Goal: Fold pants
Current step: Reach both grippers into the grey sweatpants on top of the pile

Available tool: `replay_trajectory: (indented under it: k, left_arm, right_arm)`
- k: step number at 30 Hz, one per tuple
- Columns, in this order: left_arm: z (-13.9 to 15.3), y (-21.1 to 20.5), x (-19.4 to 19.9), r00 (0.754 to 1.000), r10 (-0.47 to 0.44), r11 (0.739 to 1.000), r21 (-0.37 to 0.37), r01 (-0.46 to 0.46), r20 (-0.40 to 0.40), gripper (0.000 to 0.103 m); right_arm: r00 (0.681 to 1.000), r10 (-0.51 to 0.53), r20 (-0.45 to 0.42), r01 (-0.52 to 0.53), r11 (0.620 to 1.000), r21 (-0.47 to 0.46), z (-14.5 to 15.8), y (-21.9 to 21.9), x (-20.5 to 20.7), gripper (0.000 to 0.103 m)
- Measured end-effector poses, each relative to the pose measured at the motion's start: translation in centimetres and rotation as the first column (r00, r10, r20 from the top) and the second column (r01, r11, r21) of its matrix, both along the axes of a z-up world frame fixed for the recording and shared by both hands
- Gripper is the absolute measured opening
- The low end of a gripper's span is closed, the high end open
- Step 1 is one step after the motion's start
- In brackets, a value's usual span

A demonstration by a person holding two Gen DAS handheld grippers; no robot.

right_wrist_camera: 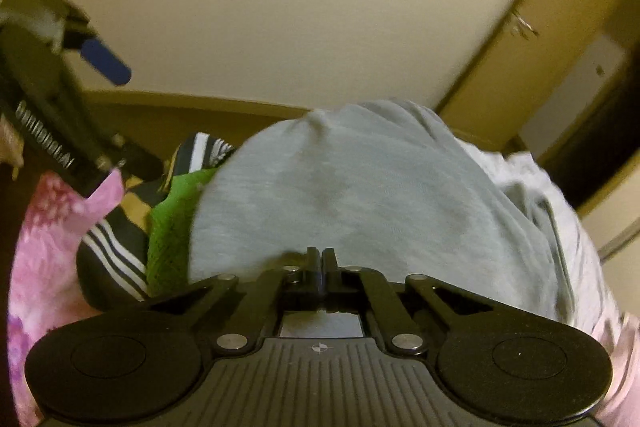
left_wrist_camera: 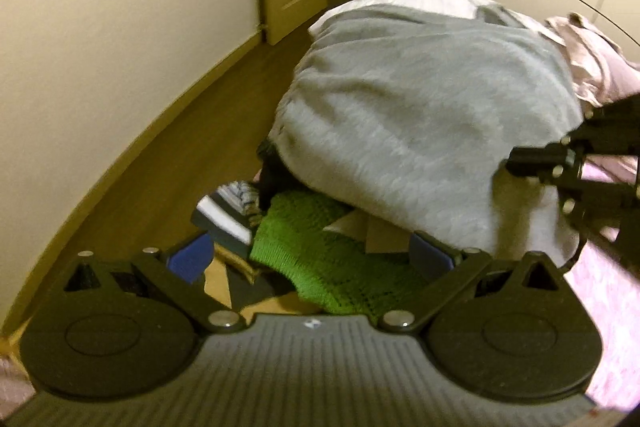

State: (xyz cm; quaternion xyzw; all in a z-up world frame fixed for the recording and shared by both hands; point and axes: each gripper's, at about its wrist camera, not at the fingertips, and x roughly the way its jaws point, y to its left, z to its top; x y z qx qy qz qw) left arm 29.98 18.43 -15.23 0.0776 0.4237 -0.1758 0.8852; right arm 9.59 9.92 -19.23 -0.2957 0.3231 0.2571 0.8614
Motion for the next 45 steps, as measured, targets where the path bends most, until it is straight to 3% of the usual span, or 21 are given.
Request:
replay_trajectory:
  k: [2,5,6,7,8,9,11,14,16,18,21,28,34,38,41,44,45]
  left_arm:
    - [0.1,-0.5,0.0,0.998,-0.055,0.998,0.022,0.054,0.030,0.102]
    - [-0.3,-0.6,0.4,0.996,-0.086,0.995,0.051,0.084,0.038,0.102]
    - [-0.5,-0.5,0.5,0.995,-0.089,0.995,0.050,0.087,0.035,0.102]
    - [-0.7,-0.4,0.8,0.995,-0.089,0.995,0.051,0.088,0.032,0.102]
    - [-0.9,-0.1,1.0,0.996,-0.088,0.995,0.056,0.086,0.030,0.102]
    - [-1.1,0.1,1.2,0.996,-0.089,0.994,0.060,0.087,0.027,0.102]
    - [-1.5,0.7,1.5,0.995,-0.091,0.994,0.067,0.089,0.027,0.102]
    - [-2.1,1.8,1.8,0.993,-0.112,0.992,0.067,0.110,0.027,0.102]
    - [-2.3,2.2,2.0,0.990,-0.138,0.988,0.081,0.135,0.035,0.102]
    - [-2.4,2.4,1.9,0.985,-0.165,0.982,0.098,0.160,0.047,0.102]
    - [-2.0,2.3,1.8,0.979,-0.189,0.980,0.084,0.183,0.071,0.102]
    - [-0.3,0.0,0.9,0.959,-0.249,0.968,0.056,0.244,0.133,0.102]
    - [0.2,-3.8,-0.2,0.914,-0.350,0.936,0.101,0.336,0.206,0.102]
    - [-0.1,-6.6,-0.8,0.868,-0.424,0.905,0.155,0.395,0.260,0.099]
    - [-0.6,-8.8,-1.0,0.831,-0.486,0.873,0.198,0.446,0.270,0.087]
    - [-0.8,-10.4,-1.0,0.800,-0.531,0.845,0.245,0.475,0.279,0.065]
    - [-0.8,-10.8,-1.0,0.792,-0.543,0.836,0.266,0.479,0.280,0.051]
  right_arm:
    - [1.000,-0.020,0.008,0.019,1.000,0.014,1.2,-1.0,0.1,0.000]
    - [1.000,0.030,-0.001,-0.030,0.999,0.023,1.9,-1.3,-0.5,0.000]
    - [0.998,0.055,0.003,-0.055,0.998,0.008,1.6,-0.9,-0.8,0.013]
    - [0.997,0.073,0.010,-0.073,0.997,-0.011,1.2,-0.4,-1.2,0.054]
    - [0.996,0.093,0.010,-0.093,0.995,-0.023,0.6,0.2,-1.5,0.074]
    - [0.993,0.121,0.017,-0.120,0.992,-0.026,-0.1,0.9,-2.0,0.087]
    - [0.984,0.175,0.023,-0.173,0.982,-0.079,-1.6,2.4,-2.7,0.087]
    - [0.970,0.234,0.066,-0.212,0.947,-0.240,-4.6,4.7,-3.2,0.082]
    - [0.970,0.234,0.064,-0.210,0.940,-0.267,-5.5,5.2,-2.6,0.059]
    - [0.980,0.200,0.014,-0.194,0.964,-0.179,-4.2,4.8,-2.1,0.037]
    - [0.986,0.165,-0.026,-0.167,0.980,-0.109,-1.9,3.5,-2.1,0.015]
    - [1.000,0.010,-0.026,-0.008,0.998,0.063,4.5,-1.2,-2.8,0.015]
    - [0.991,-0.124,-0.046,0.130,0.979,0.160,8.2,-5.2,-3.2,0.015]
    - [0.983,-0.172,-0.056,0.180,0.966,0.184,9.1,-6.5,-3.6,0.014]
    - [0.981,-0.184,-0.064,0.193,0.963,0.186,9.5,-6.9,-4.0,0.015]
    - [0.980,-0.186,-0.065,0.195,0.964,0.179,10.0,-7.2,-4.5,0.015]
    - [0.981,-0.182,-0.064,0.191,0.966,0.173,9.9,-7.2,-4.6,0.015]
